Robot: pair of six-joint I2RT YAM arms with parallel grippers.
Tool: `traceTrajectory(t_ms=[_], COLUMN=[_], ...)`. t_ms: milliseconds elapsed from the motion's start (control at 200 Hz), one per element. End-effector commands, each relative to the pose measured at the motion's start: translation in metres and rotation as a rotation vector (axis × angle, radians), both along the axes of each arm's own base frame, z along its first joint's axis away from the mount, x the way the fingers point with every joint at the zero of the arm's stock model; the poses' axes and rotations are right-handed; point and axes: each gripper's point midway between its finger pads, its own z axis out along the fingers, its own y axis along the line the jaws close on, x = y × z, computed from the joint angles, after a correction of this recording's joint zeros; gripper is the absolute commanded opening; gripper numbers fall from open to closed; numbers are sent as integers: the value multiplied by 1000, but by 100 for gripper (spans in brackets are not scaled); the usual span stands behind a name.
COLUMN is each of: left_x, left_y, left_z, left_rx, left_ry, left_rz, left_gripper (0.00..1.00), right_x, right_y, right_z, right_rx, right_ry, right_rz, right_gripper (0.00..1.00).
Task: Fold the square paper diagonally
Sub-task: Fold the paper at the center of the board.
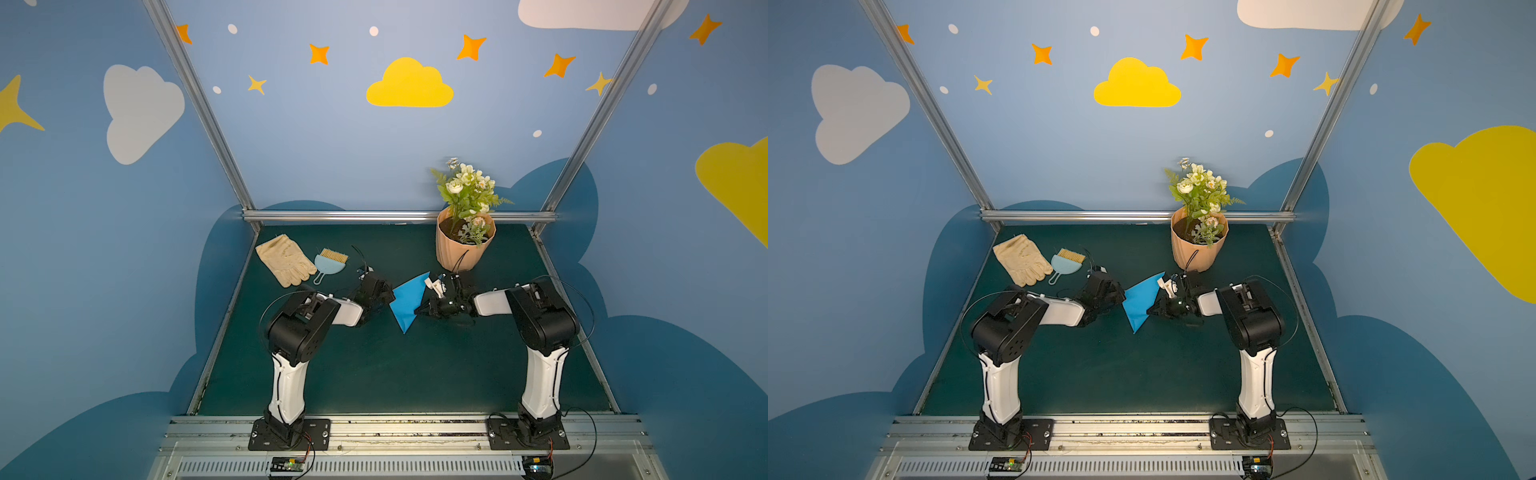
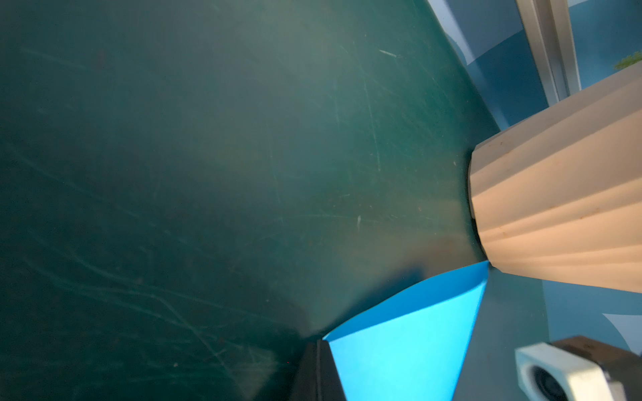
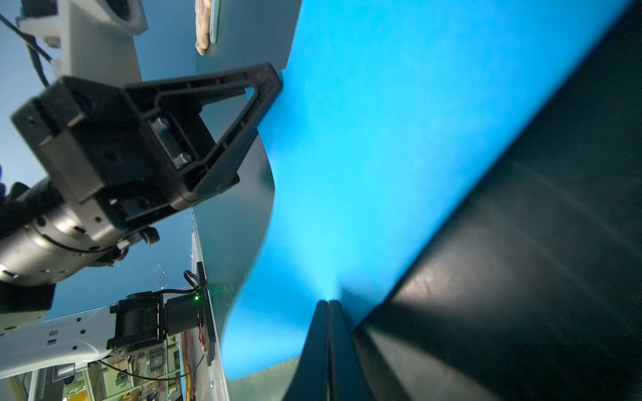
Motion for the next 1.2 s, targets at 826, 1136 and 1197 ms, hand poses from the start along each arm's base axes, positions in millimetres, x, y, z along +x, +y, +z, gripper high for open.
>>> traceTrajectory(t_ms=[826, 1136, 1197], left_x=[3, 2, 2], left_y=[-9, 0, 1], left_z=[-17, -17, -17], left_rx=[32, 63, 64], left_ry=[39, 36, 36], left_rz=[-4, 16, 19], left_gripper=[2, 2, 2], right_x=[-16, -39, -40], right_y=[-3, -18, -21], right_z=[-17, -33, -32], right_rx=[-108, -116, -106], right_ry=[-16, 56, 64], right_rz=[106, 107, 102], right_gripper=[2, 1, 1])
